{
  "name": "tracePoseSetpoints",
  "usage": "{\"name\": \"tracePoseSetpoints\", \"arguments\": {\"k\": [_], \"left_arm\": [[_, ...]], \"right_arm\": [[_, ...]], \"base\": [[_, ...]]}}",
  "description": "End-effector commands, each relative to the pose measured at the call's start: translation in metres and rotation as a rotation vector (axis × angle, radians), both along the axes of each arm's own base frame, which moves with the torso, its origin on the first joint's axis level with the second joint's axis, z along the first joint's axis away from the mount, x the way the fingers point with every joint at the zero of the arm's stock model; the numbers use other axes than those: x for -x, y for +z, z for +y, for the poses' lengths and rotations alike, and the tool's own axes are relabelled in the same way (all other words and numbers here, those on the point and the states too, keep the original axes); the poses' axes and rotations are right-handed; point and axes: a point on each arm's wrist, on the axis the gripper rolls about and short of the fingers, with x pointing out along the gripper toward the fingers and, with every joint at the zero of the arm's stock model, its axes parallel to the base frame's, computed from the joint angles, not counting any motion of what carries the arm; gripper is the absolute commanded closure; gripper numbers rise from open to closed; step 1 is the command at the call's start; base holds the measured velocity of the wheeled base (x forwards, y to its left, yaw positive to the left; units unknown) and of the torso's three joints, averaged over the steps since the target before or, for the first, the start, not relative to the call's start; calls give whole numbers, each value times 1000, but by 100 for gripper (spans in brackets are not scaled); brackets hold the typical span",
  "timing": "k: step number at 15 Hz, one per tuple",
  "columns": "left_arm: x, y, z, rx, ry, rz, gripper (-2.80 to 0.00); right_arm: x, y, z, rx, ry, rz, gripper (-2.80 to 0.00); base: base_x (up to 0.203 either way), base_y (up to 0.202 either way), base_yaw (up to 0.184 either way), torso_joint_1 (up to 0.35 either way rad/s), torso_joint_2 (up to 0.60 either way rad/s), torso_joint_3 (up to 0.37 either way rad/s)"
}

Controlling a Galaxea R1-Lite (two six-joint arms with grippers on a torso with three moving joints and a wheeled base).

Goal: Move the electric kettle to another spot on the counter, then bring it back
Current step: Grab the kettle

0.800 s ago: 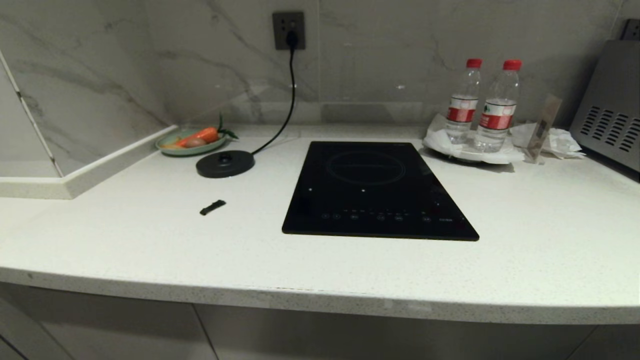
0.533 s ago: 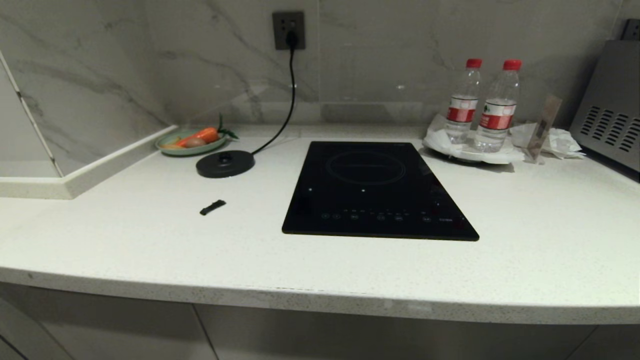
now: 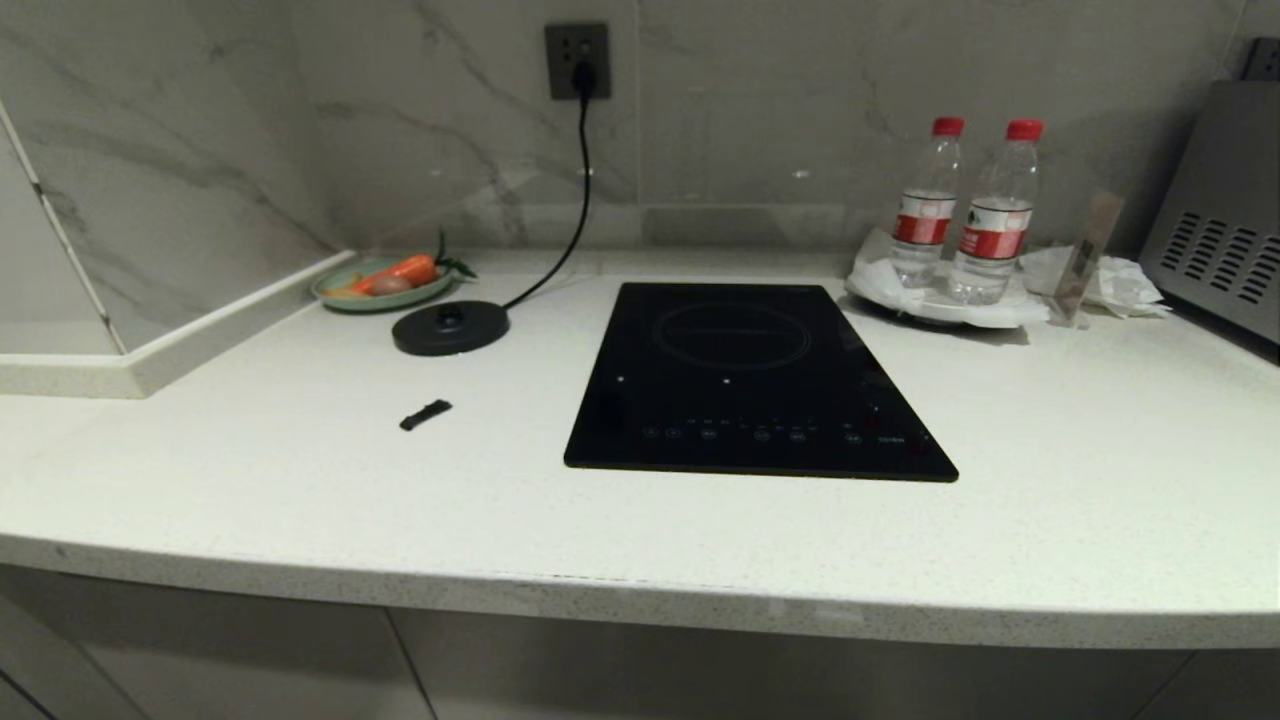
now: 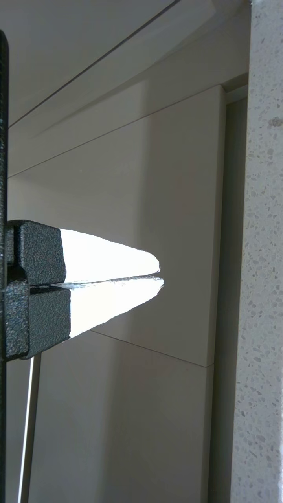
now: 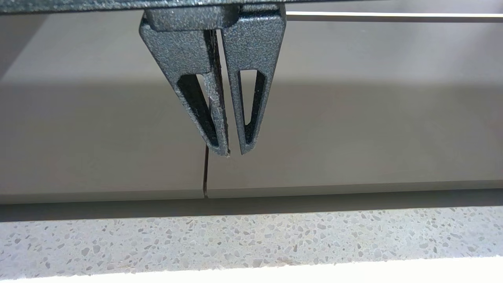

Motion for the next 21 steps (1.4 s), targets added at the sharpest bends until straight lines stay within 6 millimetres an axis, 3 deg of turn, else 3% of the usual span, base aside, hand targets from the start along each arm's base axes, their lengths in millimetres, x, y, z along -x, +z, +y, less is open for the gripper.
{"name": "tracePoseSetpoints", "arguments": {"k": [1, 6, 21], "left_arm": [[0, 0, 0, 1, 0, -1, 0], [0, 0, 0, -1, 0, -1, 0], [0, 0, 0, -1, 0, -1, 0]], "right_arm": [[0, 0, 0, 0, 0, 0, 0], [0, 0, 0, -4, 0, 3, 0], [0, 0, 0, -4, -2, 3, 0]], "base": [[0, 0, 0, 0, 0, 0], [0, 0, 0, 17, -118, -106], [0, 0, 0, 125, -503, -375]]}}
